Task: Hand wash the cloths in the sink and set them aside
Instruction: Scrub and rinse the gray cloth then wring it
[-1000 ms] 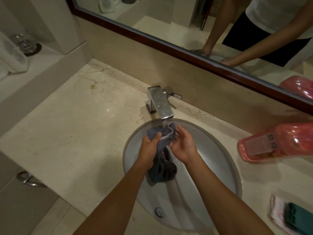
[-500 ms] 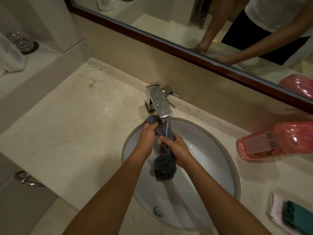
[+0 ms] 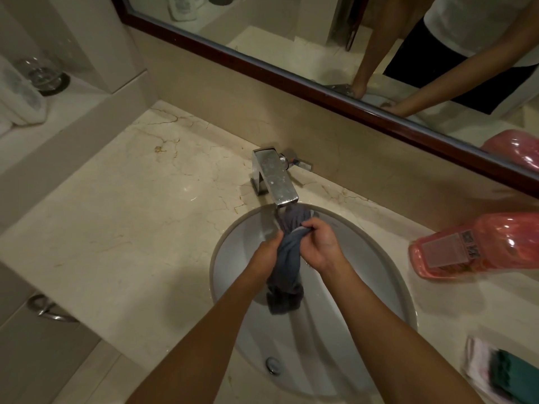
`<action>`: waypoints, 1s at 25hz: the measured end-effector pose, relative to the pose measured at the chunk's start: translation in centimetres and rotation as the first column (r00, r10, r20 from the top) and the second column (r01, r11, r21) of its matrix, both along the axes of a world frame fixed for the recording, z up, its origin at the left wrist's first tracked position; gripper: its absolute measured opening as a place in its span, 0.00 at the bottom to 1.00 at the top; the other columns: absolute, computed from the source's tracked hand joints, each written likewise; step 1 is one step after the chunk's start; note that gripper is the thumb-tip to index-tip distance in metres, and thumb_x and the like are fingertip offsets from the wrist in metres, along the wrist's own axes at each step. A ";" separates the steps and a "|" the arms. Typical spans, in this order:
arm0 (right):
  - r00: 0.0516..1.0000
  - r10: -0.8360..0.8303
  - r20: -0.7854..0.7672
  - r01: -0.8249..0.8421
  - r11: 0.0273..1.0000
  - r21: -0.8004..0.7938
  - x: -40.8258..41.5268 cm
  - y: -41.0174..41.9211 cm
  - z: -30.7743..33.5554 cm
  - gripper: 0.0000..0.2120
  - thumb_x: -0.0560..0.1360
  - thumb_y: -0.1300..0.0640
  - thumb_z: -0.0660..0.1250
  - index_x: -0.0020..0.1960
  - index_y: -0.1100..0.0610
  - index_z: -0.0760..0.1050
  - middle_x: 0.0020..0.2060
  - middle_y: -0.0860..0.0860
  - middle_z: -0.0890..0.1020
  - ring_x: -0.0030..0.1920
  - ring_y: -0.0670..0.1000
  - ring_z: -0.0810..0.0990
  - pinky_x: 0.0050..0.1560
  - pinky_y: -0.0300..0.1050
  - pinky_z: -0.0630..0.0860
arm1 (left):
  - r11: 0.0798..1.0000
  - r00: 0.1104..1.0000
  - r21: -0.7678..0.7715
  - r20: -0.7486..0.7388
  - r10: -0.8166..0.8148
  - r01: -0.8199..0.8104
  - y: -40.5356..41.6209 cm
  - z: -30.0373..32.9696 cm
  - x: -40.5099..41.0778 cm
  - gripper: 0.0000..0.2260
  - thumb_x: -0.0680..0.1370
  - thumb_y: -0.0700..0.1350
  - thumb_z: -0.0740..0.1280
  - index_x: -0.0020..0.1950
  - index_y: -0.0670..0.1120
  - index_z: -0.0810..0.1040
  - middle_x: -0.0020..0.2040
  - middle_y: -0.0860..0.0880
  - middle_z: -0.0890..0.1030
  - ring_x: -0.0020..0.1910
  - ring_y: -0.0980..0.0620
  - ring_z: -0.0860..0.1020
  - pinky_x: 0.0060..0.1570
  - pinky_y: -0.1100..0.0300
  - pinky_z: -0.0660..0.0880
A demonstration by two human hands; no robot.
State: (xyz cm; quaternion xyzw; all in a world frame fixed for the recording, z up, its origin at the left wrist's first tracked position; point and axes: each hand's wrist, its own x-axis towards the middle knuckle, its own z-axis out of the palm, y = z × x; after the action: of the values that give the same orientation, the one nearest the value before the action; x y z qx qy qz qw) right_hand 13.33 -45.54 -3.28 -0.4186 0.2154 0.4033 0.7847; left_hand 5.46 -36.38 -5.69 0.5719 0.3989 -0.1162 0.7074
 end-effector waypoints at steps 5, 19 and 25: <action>0.990 0.139 0.012 -0.139 0.990 0.002 0.1 -0.9 -0.5 0.20 0.69 0.67 0.55 0.56 0.68 0.77 0.51 0.64 0.83 0.50 0.60 0.84 0.55 0.53 0.78 | 0.997 0.978 -0.079 0.209 0.005 0.012 0.7 0.3 -1.1 0.16 0.81 0.46 0.68 0.67 0.42 0.77 0.58 0.41 0.84 0.58 0.41 0.82 0.64 0.45 0.77; 0.867 0.416 0.275 -0.217 0.811 -0.543 -2.8 -0.7 -0.5 0.22 0.75 0.41 0.71 0.61 0.54 0.74 0.50 0.52 0.84 0.46 0.48 0.83 0.38 0.36 0.78 | 0.967 0.930 -0.147 0.274 0.244 -0.210 2.0 1.9 1.4 0.21 0.86 0.51 0.51 0.59 0.45 0.81 0.51 0.46 0.86 0.53 0.48 0.82 0.56 0.52 0.77; 0.903 0.295 0.312 -0.150 0.898 -0.413 -2.3 -0.9 -0.5 0.09 0.80 0.52 0.67 0.53 0.57 0.82 0.41 0.52 0.87 0.39 0.46 0.86 0.37 0.36 0.79 | 0.949 0.923 -0.171 0.239 0.301 -0.266 2.9 1.4 1.9 0.18 0.86 0.52 0.56 0.64 0.43 0.78 0.57 0.42 0.84 0.57 0.45 0.83 0.56 0.50 0.80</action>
State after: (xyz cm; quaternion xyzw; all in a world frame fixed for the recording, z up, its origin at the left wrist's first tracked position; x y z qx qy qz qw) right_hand 11.01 -46.42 -3.80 -0.6523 0.0889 0.3572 0.6625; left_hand 7.35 -33.45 -4.26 0.4690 0.3717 0.0374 0.8003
